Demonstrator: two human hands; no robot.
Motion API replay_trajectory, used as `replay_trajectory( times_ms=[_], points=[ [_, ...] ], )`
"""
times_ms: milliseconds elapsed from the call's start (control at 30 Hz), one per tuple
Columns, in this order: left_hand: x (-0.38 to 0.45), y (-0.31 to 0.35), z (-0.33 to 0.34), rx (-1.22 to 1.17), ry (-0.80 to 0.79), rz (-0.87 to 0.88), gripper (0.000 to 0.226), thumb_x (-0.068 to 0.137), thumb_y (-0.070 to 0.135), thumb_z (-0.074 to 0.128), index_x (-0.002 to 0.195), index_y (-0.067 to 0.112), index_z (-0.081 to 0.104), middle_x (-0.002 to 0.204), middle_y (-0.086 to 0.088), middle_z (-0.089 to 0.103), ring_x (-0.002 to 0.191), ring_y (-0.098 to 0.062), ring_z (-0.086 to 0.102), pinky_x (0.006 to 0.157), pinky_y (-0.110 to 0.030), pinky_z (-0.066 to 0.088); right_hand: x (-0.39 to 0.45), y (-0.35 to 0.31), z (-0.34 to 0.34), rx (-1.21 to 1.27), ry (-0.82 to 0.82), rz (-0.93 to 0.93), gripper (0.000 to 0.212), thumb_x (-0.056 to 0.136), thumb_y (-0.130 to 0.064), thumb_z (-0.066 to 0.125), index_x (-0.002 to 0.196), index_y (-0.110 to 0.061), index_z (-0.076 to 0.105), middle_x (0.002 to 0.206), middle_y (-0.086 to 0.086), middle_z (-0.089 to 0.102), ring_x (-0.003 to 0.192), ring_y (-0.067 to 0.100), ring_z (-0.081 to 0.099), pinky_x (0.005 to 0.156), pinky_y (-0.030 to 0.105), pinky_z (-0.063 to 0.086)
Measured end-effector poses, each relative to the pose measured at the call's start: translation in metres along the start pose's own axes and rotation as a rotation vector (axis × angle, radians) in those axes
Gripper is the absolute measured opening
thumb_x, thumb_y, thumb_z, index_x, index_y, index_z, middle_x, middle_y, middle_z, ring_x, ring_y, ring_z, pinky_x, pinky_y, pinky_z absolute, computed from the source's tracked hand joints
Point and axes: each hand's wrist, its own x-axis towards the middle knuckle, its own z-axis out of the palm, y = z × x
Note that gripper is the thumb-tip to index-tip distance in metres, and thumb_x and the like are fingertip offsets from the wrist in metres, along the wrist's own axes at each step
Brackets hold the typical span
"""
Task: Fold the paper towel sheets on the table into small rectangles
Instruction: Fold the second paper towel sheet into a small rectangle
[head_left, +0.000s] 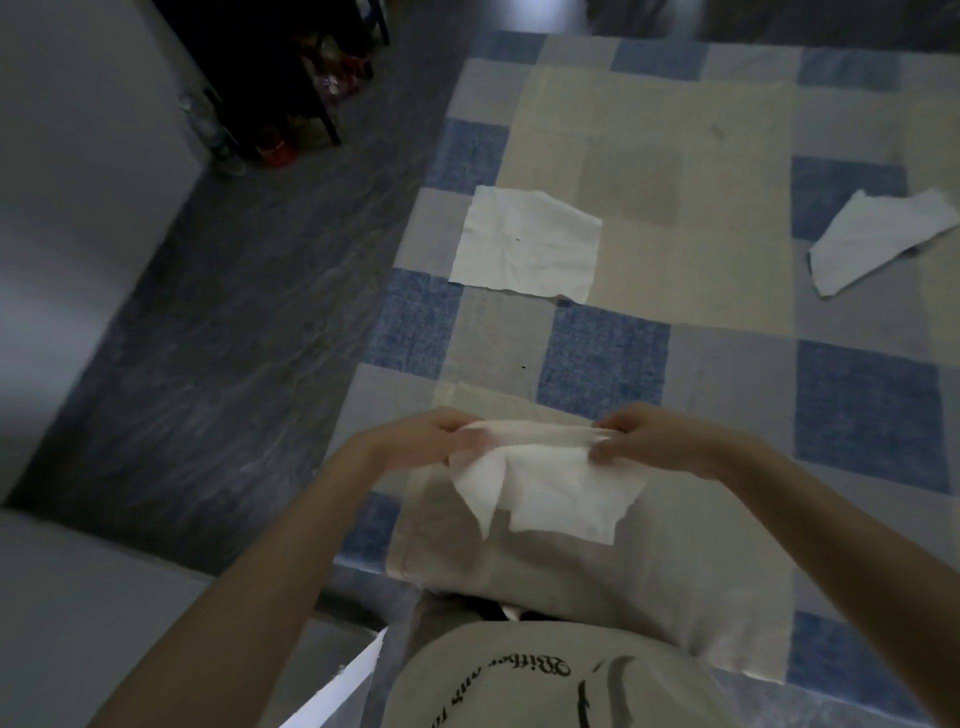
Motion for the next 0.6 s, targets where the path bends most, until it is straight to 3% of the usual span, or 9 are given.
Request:
replay_trajectory(
  times_ms=[100, 200, 267, 333, 400, 500, 600],
  points=[
    [0.022, -0.004, -0.021, 0.095, 0.135, -0.065, 0.027, 0.100, 0.031, 0.050, 0.110, 0.013, 0.066, 0.099, -0.002, 0.067, 0.091, -0.019, 0.066, 0.077, -0.028, 0.053, 0.026, -0.001, -0.009, -0.127, 0.114, 0.059, 0.018, 0.087, -0.027, 0.065, 0.091, -0.010, 0.069, 0.091, 0.006, 0.067, 0.082, 0.020, 0.061, 0.068, 0.030, 0.042],
    [0.044, -0.006, -0.026, 0.127, 0.550, -0.016, 0.017, 0.097, 0.022, 0.053, 0.103, 0.012, 0.065, 0.095, -0.004, 0.066, 0.090, -0.021, 0.063, 0.066, -0.021, 0.048, 0.051, -0.005, -0.010, -0.075, 0.449, 0.054, 0.016, 0.089, -0.025, 0.061, 0.097, -0.011, 0.061, 0.090, 0.005, 0.059, 0.081, 0.023, 0.057, 0.059, 0.028, 0.037],
    [0.057, -0.006, -0.024, -0.056, 0.791, 0.016, 0.031, 0.096, 0.019, 0.055, 0.127, 0.017, 0.056, 0.118, -0.003, 0.061, 0.106, -0.017, 0.058, 0.082, -0.021, 0.048, 0.062, -0.004, -0.008, 0.040, 0.598, 0.090, 0.026, 0.091, -0.023, 0.056, 0.115, -0.013, 0.053, 0.102, 0.004, 0.056, 0.084, 0.023, 0.055, 0.058, 0.027, 0.041],
    [0.063, -0.008, -0.017, -0.214, 0.991, -0.003, 0.054, 0.097, 0.017, 0.053, 0.147, 0.020, 0.033, 0.145, -0.001, 0.041, 0.129, -0.017, 0.042, 0.106, -0.032, 0.039, 0.068, 0.003, 0.000, 0.094, 0.735, 0.082, 0.039, 0.090, -0.019, 0.055, 0.127, -0.014, 0.045, 0.122, 0.009, 0.050, 0.099, 0.026, 0.053, 0.074, 0.032, 0.048],
    [0.062, -0.011, -0.003, -0.163, 1.136, 0.009, 0.057, 0.096, 0.008, 0.049, 0.149, 0.016, 0.028, 0.153, -0.004, 0.028, 0.139, -0.020, 0.029, 0.112, -0.034, 0.030, 0.063, 0.009, 0.015, 0.060, 0.874, 0.000, 0.046, 0.087, -0.012, 0.054, 0.132, -0.011, 0.043, 0.131, 0.014, 0.041, 0.112, 0.030, 0.045, 0.092, 0.039, 0.042],
    [0.055, -0.022, 0.025, -0.008, 1.114, 0.096, 0.063, 0.089, -0.010, 0.043, 0.146, 0.014, 0.032, 0.154, -0.005, 0.024, 0.141, -0.018, 0.021, 0.112, -0.028, 0.023, 0.052, 0.016, 0.042, -0.107, 0.834, -0.140, 0.047, 0.085, -0.007, 0.055, 0.131, -0.009, 0.044, 0.129, 0.013, 0.040, 0.117, 0.029, 0.039, 0.093, 0.036, 0.038],
    [0.055, -0.039, 0.032, -0.115, 1.197, 0.027, 0.055, 0.087, -0.010, 0.044, 0.136, 0.013, 0.046, 0.144, -0.007, 0.036, 0.133, -0.021, 0.035, 0.111, -0.032, 0.030, 0.049, 0.026, 0.066, -0.283, 0.705, -0.181, 0.044, 0.084, -0.012, 0.057, 0.127, -0.012, 0.048, 0.123, 0.010, 0.045, 0.113, 0.029, 0.044, 0.089, 0.038, 0.044]
  ],
)
